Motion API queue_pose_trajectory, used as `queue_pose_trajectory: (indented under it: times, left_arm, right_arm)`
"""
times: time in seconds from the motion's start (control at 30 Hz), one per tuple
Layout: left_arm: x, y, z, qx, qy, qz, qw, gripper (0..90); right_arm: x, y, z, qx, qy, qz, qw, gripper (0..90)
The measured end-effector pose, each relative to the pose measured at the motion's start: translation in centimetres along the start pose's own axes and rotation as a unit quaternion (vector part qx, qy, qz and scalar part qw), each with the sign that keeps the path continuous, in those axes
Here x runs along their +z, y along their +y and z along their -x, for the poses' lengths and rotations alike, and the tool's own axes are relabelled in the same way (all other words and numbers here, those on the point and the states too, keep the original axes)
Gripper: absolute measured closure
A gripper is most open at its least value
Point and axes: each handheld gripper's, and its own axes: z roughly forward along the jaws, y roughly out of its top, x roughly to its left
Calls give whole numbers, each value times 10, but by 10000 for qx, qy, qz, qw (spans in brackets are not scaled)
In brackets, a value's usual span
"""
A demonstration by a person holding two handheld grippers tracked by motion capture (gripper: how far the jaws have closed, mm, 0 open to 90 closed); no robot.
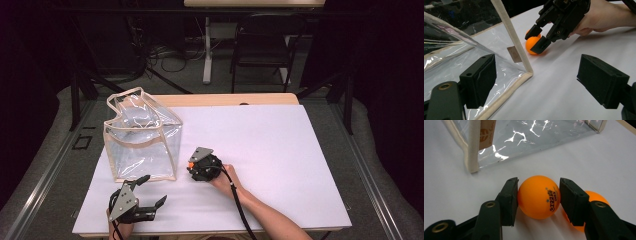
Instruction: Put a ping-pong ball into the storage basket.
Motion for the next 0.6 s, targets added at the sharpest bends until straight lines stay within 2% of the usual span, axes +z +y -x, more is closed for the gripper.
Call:
queue_pose_trajectory:
  times: [0.6]
  left_arm:
    - [0, 0, 0, -16, 2, 19, 10000, 157]
  right_arm:
    - [-13, 1, 6, 151, 2, 317, 9994, 505]
